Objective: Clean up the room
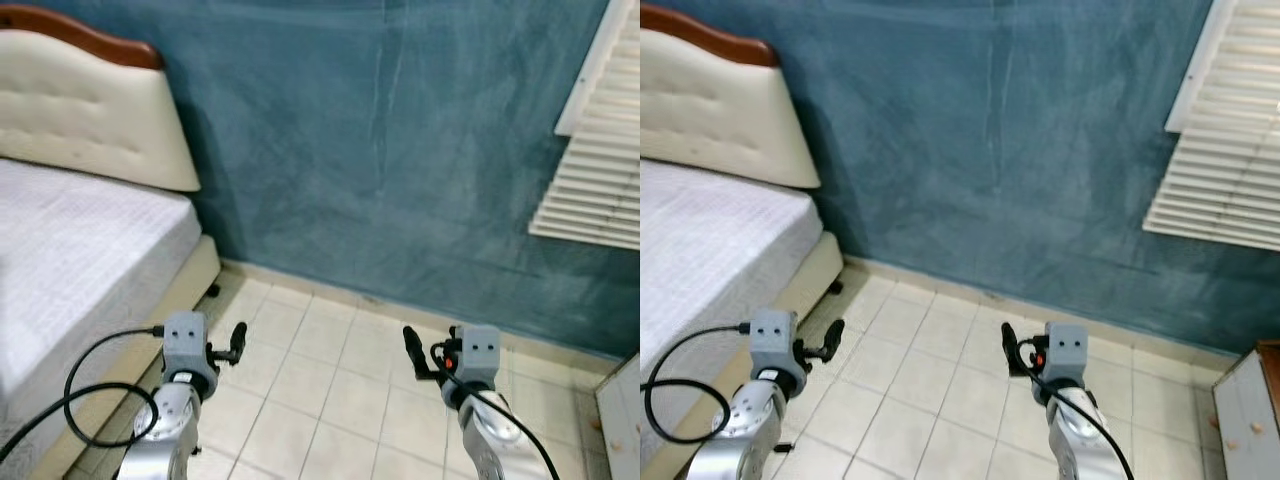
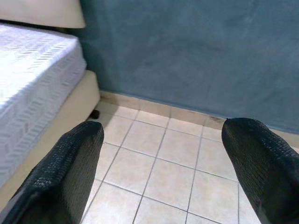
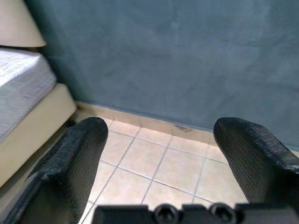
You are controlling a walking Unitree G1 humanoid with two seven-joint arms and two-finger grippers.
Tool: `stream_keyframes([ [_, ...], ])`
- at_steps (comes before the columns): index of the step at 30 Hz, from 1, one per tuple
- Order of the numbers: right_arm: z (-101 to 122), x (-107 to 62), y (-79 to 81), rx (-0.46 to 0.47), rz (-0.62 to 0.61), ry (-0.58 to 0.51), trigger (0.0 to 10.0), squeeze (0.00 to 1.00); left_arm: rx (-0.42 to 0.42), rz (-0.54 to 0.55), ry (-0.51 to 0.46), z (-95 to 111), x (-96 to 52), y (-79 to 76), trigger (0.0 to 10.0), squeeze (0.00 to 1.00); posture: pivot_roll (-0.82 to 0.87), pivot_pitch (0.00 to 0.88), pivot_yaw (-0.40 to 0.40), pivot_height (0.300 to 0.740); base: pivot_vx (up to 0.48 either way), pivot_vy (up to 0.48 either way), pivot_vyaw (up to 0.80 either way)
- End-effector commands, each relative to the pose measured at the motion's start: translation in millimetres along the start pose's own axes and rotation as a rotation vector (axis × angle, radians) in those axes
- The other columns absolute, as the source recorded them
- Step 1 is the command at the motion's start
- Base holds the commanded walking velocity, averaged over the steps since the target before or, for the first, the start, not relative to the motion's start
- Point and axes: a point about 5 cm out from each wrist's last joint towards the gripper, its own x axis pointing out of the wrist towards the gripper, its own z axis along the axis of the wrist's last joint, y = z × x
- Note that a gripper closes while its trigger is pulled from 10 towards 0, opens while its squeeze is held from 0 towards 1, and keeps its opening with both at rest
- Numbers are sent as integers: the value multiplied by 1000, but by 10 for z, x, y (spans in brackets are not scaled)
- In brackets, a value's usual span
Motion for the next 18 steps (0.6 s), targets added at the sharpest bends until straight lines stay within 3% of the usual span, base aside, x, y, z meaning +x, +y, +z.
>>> stream_keyframes([
  [1,41,41,-16,29,8,-15,10000,0,15,4,-2,-9,33,3,10000,0,-25,0,44,740,0,0,569],
  [2,41,41,-16,29,8,-15,10000,0,15,4,-2,-9,33,3,10000,0,-25,0,44,740,0,0,569],
  [3,61,58,6,29,28,-25,10000,1000,39,6,-11,9,59,31,10000,1000,-21,0,38,740,0,0,513],
  [15,70,110,-9,7,37,-28,10000,1000,14,75,7,-14,119,66,10000,1000,-10,0,27,740,0,0,519],
  [16,73,113,-8,2,42,-29,10000,1000,27,75,2,-9,119,62,10000,0,-10,0,27,740,0,0,519],
  [18,81,122,-1,-4,57,-34,10000,1000,59,88,2,-12,125,74,10000,0,-8,0,25,740,0,0,516],
])
